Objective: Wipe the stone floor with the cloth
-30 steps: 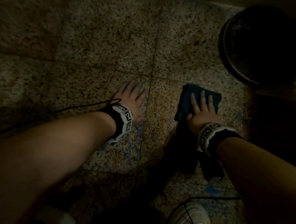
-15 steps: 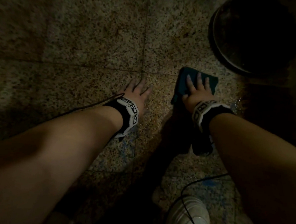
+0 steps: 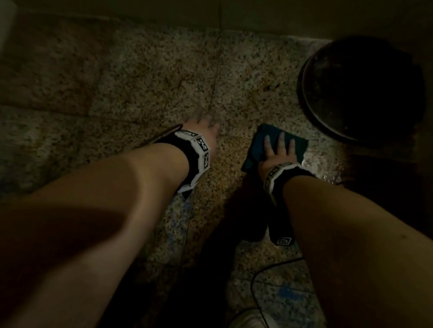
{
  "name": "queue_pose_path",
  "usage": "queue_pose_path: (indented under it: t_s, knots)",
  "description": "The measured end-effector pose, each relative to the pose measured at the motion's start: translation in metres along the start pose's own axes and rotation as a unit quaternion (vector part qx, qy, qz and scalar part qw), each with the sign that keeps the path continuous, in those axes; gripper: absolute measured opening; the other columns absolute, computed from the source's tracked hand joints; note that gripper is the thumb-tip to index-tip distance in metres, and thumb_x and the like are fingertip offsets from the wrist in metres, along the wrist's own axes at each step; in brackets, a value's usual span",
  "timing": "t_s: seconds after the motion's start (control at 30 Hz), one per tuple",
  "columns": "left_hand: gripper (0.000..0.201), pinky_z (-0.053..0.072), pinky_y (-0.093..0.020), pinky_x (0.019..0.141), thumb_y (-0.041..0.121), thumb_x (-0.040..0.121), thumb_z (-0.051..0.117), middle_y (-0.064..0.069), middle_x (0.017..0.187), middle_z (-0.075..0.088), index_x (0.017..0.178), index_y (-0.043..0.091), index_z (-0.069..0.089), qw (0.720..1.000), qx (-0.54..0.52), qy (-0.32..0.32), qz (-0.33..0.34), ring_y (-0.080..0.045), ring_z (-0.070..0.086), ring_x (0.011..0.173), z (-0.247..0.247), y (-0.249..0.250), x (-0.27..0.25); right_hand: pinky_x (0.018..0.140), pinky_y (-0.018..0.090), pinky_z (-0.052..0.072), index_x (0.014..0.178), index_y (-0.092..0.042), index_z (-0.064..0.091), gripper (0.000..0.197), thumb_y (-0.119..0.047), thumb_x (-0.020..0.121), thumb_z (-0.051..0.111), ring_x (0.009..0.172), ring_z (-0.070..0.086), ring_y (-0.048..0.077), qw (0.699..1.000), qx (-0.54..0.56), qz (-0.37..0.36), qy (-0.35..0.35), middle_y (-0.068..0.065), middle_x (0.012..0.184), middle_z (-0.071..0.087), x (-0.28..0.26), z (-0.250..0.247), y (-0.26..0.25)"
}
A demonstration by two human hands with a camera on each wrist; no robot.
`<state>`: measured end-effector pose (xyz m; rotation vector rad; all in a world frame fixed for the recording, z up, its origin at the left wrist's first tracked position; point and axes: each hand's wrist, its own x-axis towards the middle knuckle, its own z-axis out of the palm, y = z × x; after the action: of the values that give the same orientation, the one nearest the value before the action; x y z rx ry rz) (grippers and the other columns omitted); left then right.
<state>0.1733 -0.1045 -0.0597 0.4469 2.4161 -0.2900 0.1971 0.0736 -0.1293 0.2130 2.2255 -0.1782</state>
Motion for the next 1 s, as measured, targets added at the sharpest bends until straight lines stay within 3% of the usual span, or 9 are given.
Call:
queue_pose_path:
  t_s: [0.13,0.2,0.33,0.43,0.7,1.0]
  knots:
    - [0.072,0.012,-0.042,0.115,0.047,0.099,0.036,-0.007,0.159,-0.009,0.152,0.018,-0.002,0.998,0.032,-0.037,-0.032,-0.030,0.000,0.146,-0.010,0.010,-0.012,0.116,0.056,0.011,0.149,-0.032,-0.019,0.098,-0.018,0.090,0.059,0.144,-0.020,0.031,0.999,-0.018,-0.009,-0.035,0.000,0.154,-0.031,-0.011,-0.005,0.007]
    - [0.074,0.013,-0.043,0.115,0.048,0.099,0.039,-0.008,0.159,-0.009,0.152,0.018,-0.003,0.997,0.031,-0.061,-0.042,-0.031,0.000,0.145,-0.011,0.016,-0.010,0.115,0.055,0.010,0.149,-0.030,-0.019,0.101,-0.016,0.089,0.061,0.144,-0.020,0.032,0.998,-0.029,-0.016,-0.051,0.002,0.154,-0.031,-0.016,-0.005,0.008]
    - [0.078,0.011,-0.043,0.116,0.048,0.098,0.041,-0.008,0.159,-0.008,0.152,0.016,-0.006,0.996,0.041,-0.071,-0.026,-0.032,-0.001,0.145,0.006,0.025,0.014,0.117,0.045,-0.002,0.152,-0.021,-0.013,0.070,-0.027,0.101,0.034,0.144,-0.020,0.032,0.999,0.015,-0.030,0.018,0.009,0.156,-0.025,-0.010,0.004,0.001]
    - [0.086,0.011,-0.044,0.116,0.053,0.094,0.044,-0.006,0.159,-0.011,0.151,0.019,-0.010,0.998,0.009,-0.063,-0.012,-0.031,-0.004,0.145,0.022,0.031,0.029,0.117,0.040,-0.004,0.151,-0.020,-0.015,0.062,-0.036,0.103,0.022,0.144,-0.020,0.030,0.996,0.039,-0.034,0.076,0.008,0.156,-0.025,0.001,0.018,0.002]
    - [0.098,0.011,-0.043,0.116,0.061,0.088,0.050,-0.006,0.157,-0.019,0.150,0.020,-0.015,0.996,0.037,-0.072,0.023,-0.030,-0.009,0.145,0.022,0.049,0.050,0.117,0.035,-0.006,0.150,-0.019,-0.015,0.059,-0.034,0.104,0.017,0.144,-0.020,0.024,0.992,-0.004,-0.060,0.114,0.004,0.156,-0.026,0.000,0.034,0.024]
    - [0.105,0.001,-0.041,0.116,0.071,0.083,0.045,-0.008,0.155,-0.025,0.149,0.021,-0.020,0.990,0.092,-0.079,0.068,-0.031,-0.013,0.145,0.012,0.083,0.054,0.116,0.032,-0.008,0.150,-0.021,-0.018,0.060,-0.032,0.103,0.019,0.143,-0.024,0.022,0.998,0.009,-0.016,0.062,0.003,0.154,-0.029,-0.037,0.062,0.072]
